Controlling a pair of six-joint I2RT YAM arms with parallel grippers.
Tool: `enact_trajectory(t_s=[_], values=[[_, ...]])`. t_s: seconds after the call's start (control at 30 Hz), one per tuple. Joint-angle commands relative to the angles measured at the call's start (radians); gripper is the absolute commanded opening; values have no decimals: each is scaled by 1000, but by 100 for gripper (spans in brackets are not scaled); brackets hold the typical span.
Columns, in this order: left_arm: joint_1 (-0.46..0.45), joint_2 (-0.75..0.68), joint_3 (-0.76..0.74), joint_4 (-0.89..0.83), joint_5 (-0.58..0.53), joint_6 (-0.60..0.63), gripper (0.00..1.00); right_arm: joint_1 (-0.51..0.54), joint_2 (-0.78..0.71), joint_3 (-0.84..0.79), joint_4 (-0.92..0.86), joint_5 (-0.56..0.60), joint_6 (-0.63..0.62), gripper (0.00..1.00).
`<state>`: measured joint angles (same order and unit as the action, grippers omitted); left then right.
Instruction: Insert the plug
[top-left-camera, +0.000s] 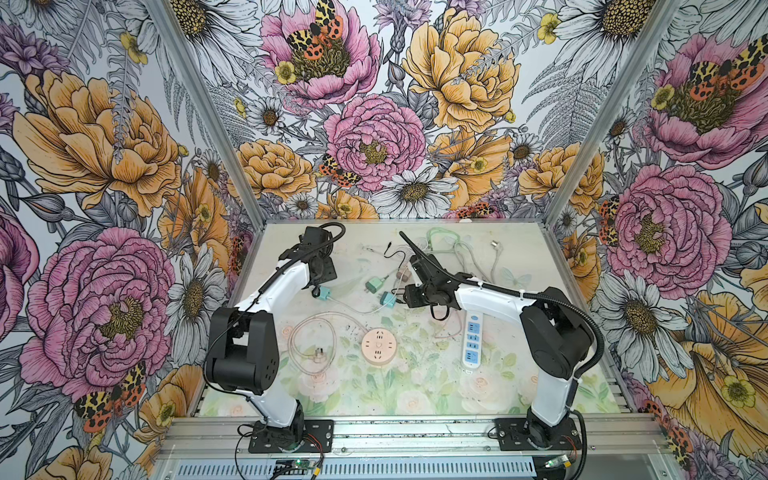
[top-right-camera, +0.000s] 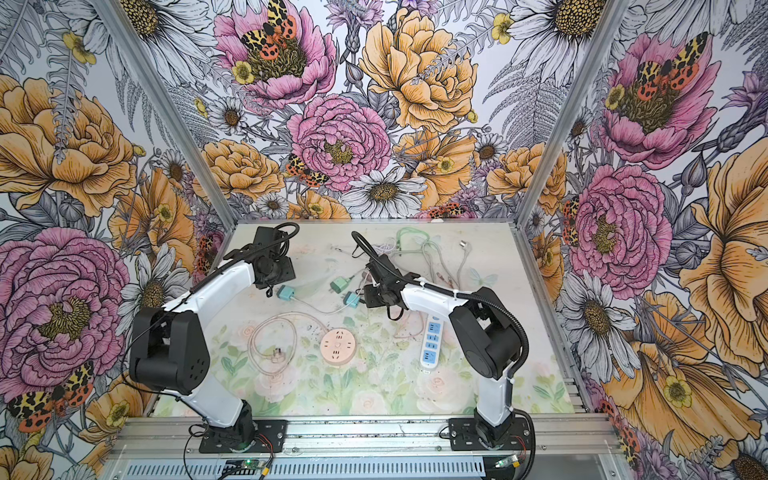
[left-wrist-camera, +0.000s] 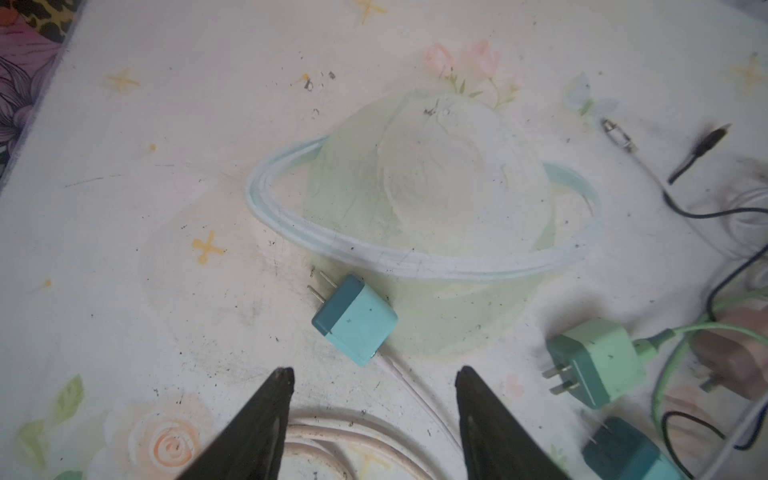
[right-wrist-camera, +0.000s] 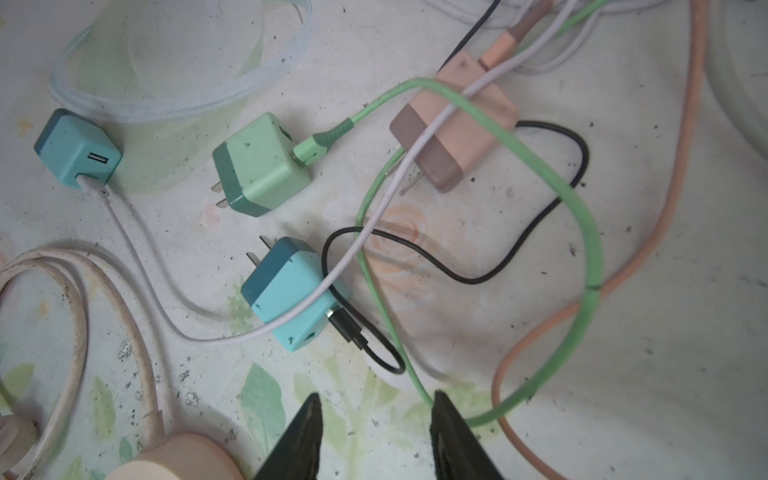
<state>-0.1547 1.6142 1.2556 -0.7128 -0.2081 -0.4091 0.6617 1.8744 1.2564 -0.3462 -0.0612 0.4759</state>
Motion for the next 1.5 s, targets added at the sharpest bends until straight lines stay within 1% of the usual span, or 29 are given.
enact_trajectory(t_s=[0.0,0.33,0.47,0.57,0.63,0.73,0.93,1.17,1.27,1.33,1.47], values=[[-2,-45,-31,3,53,10,65,0,20,33,21,24,-22,44],[-8,-195,-93,-3,128,-26,64,-5,98,76,48,39,-30,41],[-15,-250,-119,-13,133,-38,64,-5,134,103,58,35,-36,38],[-20,-280,-131,-24,132,-43,63,-5,149,110,57,29,-40,27],[-22,-294,-140,-31,131,-45,64,-6,146,106,56,15,-37,14],[-26,-307,-154,-44,136,-45,63,-4,109,91,56,-14,-30,0],[-76,-351,-226,-56,127,-64,63,-3,-26,56,26,-70,11,0],[-152,-417,-297,-60,130,-106,63,16,-155,26,-45,-107,16,0],[-212,-428,-318,-58,135,-130,63,25,-194,18,-66,-107,22,0],[-270,-434,-326,-57,123,-131,62,28,-218,12,-73,-99,26,0],[-423,-453,-360,-36,42,-103,63,34,-247,-11,-74,-85,44,0]])
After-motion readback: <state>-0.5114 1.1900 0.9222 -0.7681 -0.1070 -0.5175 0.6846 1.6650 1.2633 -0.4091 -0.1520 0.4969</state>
